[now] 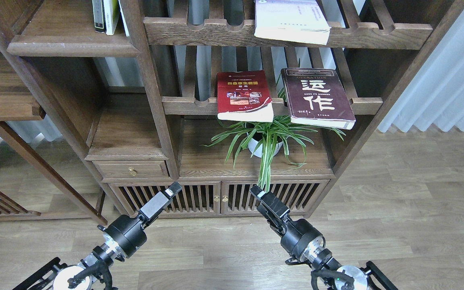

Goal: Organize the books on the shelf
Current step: 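Raise both grippers toward the books on the middle shelf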

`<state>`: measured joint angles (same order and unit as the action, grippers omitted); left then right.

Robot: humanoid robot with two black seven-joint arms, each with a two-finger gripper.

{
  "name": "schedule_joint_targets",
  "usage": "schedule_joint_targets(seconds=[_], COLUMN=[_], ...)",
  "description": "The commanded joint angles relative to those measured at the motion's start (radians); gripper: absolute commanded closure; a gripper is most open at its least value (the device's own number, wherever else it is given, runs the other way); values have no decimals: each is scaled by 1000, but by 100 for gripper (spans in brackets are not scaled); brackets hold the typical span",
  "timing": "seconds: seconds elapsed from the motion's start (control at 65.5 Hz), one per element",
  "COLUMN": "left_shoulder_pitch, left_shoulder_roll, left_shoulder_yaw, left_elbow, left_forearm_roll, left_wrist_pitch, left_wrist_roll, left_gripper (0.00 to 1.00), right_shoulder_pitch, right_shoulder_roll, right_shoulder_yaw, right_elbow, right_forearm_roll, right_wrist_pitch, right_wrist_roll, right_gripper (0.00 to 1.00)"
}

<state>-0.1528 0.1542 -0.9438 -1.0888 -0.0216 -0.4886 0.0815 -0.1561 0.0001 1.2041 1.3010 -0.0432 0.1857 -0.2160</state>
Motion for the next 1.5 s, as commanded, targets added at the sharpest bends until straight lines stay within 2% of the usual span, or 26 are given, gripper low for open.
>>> schedule_joint_targets(seconds=[0.0,0.046,0.244,0.504,0.718,0.764,1.008,1.482], left_shoulder_pitch=[-5,-5,-7,-5,-7,-7,-4,24], left_shoulder_roll=[-13,-13,-12,-10,-10,-10,-10,28], left_shoulder_yaw=[-15,-23,-41,-33,-43,-44,-52,-135], left_elbow=[21,20,36,92,92,93,98,99], left_forearm_roll=[2,-1,0,0,-1,0,-1,-1], left_wrist_pitch=[0,0,0,0,0,0,0,0], left_wrist_roll=[13,26,30,29,24,26,26,26], left_gripper=[0,0,0,0,0,0,0,0], right_shoulder_pitch=[1,1,1,16,50,47,66,199], right_shoulder_roll=[0,0,0,0,0,0,0,0], right_shoulder_yaw=[0,0,-1,-6,-21,-23,-69,-106], right_elbow=[0,0,-2,-26,-77,-77,-118,-176], right_forearm_roll=[-1,0,-1,0,2,3,5,3], right_wrist_pitch=[0,0,1,3,3,11,195,196], right_wrist_roll=[1,0,1,4,9,9,6,3], right_gripper=[1,1,1,1,1,1,1,1])
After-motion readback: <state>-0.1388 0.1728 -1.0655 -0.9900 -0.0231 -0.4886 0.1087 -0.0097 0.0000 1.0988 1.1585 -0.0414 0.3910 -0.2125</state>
